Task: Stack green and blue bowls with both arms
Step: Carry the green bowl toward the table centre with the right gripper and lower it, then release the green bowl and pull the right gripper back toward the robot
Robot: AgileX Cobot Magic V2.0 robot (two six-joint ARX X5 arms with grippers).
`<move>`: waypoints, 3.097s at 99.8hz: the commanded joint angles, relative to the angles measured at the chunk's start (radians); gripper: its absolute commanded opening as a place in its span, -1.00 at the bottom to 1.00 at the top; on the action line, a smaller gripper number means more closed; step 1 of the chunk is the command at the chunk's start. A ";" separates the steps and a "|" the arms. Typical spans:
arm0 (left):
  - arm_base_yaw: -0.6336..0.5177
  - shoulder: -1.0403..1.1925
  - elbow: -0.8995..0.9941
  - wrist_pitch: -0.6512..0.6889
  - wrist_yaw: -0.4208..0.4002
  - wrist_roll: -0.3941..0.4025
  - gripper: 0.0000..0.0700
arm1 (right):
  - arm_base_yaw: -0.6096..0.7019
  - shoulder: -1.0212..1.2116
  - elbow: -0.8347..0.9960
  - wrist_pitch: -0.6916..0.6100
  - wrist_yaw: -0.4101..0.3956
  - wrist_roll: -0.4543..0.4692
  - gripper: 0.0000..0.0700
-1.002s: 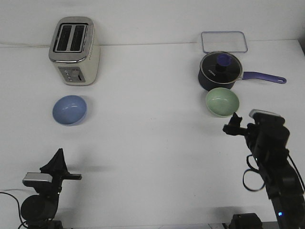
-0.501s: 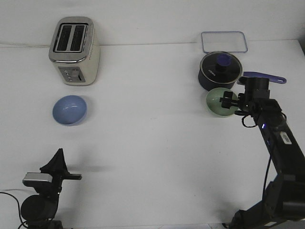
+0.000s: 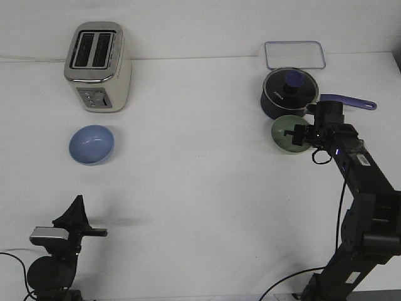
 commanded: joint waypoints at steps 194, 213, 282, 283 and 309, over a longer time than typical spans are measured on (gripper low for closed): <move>0.000 -0.002 -0.019 0.010 0.000 -0.006 -0.96 | 0.790 -0.316 -0.389 0.047 -0.134 0.153 -0.94; 0.000 -0.002 -0.019 0.010 0.000 -0.018 -0.97 | 0.787 -0.320 -0.388 0.047 -0.134 0.136 -0.21; 0.005 0.204 0.247 -0.163 -0.008 -0.395 -0.96 | 0.406 -0.848 -0.452 0.263 -0.130 -0.102 -0.21; 0.006 0.221 0.258 -0.168 -0.009 -0.395 -0.96 | 0.403 -0.859 -0.466 0.272 -0.130 -0.102 -0.21; 0.070 0.795 0.643 -0.386 -0.007 -0.291 -0.96 | 0.381 -1.118 -0.829 0.472 -0.122 -0.046 -0.21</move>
